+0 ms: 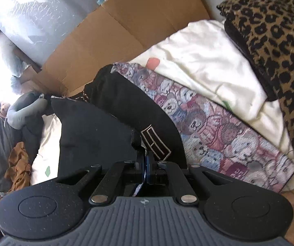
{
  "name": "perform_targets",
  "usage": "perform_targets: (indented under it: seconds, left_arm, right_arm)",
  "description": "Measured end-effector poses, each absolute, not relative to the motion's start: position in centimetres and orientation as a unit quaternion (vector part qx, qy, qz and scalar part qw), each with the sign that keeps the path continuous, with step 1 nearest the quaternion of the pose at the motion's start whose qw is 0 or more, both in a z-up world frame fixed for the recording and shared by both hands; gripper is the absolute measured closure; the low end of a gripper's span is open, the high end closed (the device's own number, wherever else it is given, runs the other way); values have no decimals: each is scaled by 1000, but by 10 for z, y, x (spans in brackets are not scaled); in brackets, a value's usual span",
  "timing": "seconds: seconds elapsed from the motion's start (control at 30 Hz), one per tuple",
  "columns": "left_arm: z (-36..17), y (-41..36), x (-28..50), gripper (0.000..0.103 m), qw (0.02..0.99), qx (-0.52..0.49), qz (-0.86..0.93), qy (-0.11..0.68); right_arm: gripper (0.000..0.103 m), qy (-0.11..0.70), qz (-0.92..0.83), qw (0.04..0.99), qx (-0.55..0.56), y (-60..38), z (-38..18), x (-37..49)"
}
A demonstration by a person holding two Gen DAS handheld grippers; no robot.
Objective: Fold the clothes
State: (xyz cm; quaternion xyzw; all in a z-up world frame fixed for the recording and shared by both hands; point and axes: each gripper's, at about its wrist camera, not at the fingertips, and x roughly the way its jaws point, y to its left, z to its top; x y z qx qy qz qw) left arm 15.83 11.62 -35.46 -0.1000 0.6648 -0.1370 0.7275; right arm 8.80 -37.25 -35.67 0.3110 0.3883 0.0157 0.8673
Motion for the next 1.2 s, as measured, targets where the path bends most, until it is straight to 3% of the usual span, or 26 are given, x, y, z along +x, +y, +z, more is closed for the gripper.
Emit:
perform_targets:
  seconds: [0.23, 0.8, 0.9, 1.03, 1.2]
  left_arm:
    - [-355, 127, 126, 59, 715, -146, -162, 665]
    - [-374, 109, 105, 56, 693, -215, -209, 656]
    - [-377, 111, 107, 59, 689, -227, -207, 657]
    - [-379, 105, 112, 61, 686, -236, -207, 657]
    - [-378, 125, 104, 61, 684, -243, -208, 655]
  right_arm:
    - [103, 394, -9, 867, 304, -389, -351, 72]
    - [103, 420, -53, 830, 363, -426, -387, 48]
    - [99, 419, -58, 826, 373, -431, -392, 47]
    - [82, 414, -63, 825, 380, -436, -394, 48]
    - [82, 411, -58, 828, 377, -438, -397, 57]
